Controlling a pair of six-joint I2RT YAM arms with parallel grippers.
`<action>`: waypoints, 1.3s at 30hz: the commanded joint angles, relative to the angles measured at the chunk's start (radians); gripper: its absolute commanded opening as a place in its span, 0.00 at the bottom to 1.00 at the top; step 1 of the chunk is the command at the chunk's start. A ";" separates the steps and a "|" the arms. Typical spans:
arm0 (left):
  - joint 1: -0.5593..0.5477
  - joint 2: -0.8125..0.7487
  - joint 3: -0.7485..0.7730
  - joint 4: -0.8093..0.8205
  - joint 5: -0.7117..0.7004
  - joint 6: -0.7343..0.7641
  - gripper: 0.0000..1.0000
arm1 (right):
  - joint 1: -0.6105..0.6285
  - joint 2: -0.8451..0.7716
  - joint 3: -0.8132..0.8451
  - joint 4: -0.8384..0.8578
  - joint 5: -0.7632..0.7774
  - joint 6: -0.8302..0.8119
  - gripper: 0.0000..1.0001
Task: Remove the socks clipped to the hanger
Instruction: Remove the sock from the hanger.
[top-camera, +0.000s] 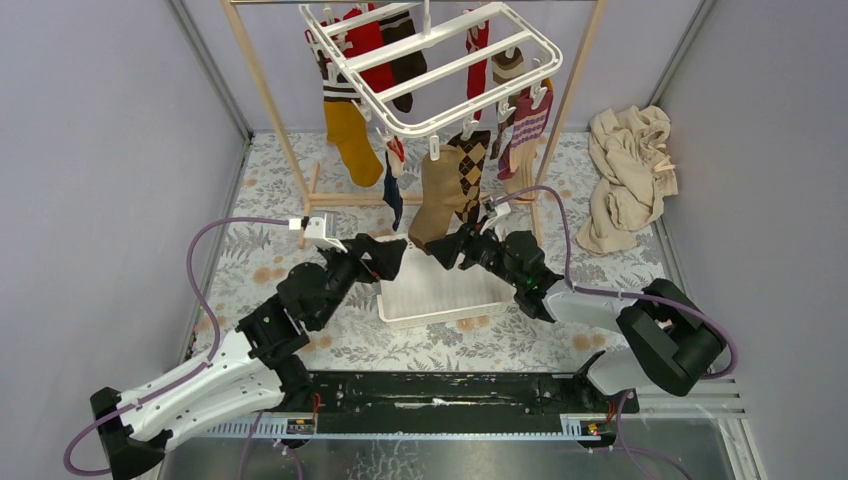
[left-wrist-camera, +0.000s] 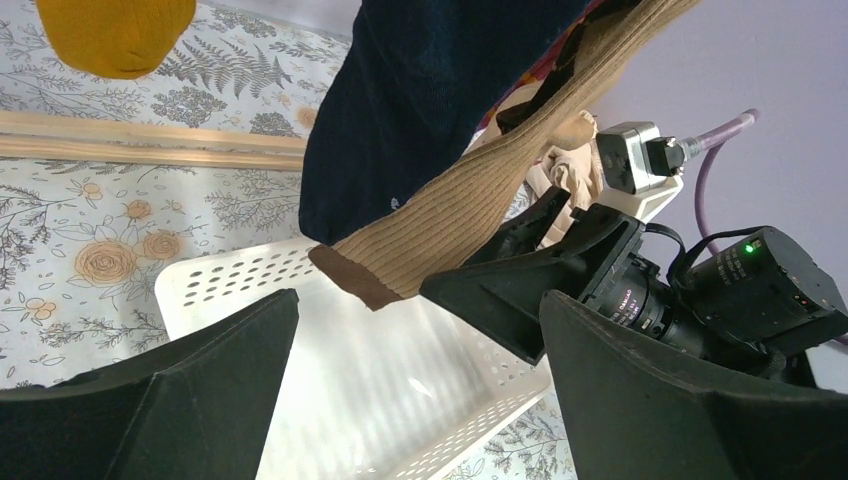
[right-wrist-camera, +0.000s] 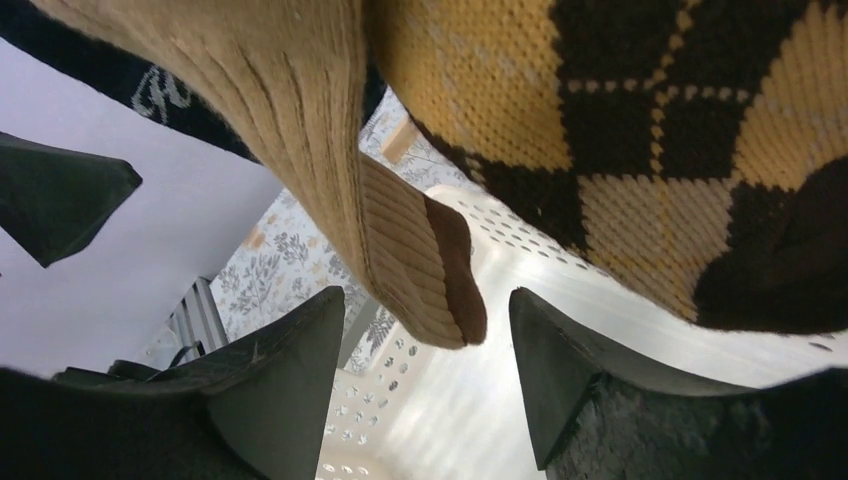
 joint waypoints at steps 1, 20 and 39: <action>-0.006 -0.006 0.008 0.016 0.006 -0.010 0.99 | 0.008 0.031 0.038 0.158 -0.017 0.027 0.67; -0.006 0.004 0.114 -0.030 0.129 0.023 0.99 | 0.008 -0.168 0.088 -0.113 -0.132 -0.016 0.00; -0.005 0.083 0.325 -0.005 0.290 0.111 0.99 | 0.007 -0.518 0.349 -0.763 -0.301 -0.038 0.00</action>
